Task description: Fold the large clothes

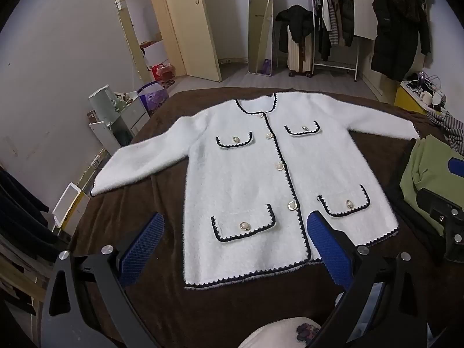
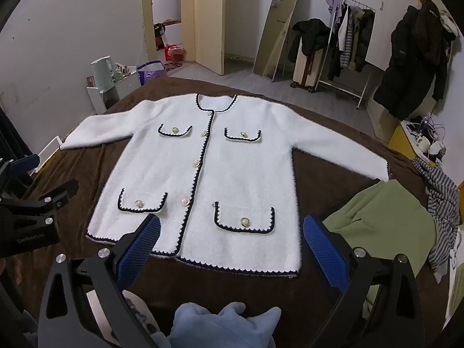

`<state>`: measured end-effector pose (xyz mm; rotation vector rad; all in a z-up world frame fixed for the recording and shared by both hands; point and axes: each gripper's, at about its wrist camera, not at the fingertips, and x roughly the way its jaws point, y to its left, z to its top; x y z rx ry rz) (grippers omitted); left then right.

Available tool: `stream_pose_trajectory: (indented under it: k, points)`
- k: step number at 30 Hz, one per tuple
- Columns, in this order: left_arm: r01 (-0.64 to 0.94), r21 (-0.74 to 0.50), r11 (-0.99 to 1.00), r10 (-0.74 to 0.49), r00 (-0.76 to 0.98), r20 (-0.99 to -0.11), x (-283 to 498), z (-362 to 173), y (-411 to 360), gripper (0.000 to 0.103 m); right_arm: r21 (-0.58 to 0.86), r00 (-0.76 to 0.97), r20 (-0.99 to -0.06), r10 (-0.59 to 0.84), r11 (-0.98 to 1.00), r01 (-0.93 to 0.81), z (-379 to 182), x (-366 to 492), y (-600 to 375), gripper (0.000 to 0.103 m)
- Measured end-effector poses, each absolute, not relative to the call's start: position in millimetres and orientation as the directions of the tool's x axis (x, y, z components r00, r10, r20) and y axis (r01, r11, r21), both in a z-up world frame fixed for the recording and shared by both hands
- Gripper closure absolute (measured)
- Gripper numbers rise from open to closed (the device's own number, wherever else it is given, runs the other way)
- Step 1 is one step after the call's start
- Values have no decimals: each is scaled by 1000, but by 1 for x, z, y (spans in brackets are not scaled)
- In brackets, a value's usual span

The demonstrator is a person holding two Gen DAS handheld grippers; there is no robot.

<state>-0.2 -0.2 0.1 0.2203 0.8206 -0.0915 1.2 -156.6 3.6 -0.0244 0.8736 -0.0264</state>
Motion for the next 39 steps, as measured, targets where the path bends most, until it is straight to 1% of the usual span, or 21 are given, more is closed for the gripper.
stream_pose_trajectory:
  k: [39]
  points:
    - [160,162,974,11,676,-737,0,3,4,6,-14,638,-770,-26,1000,24,-3,5,-155,6]
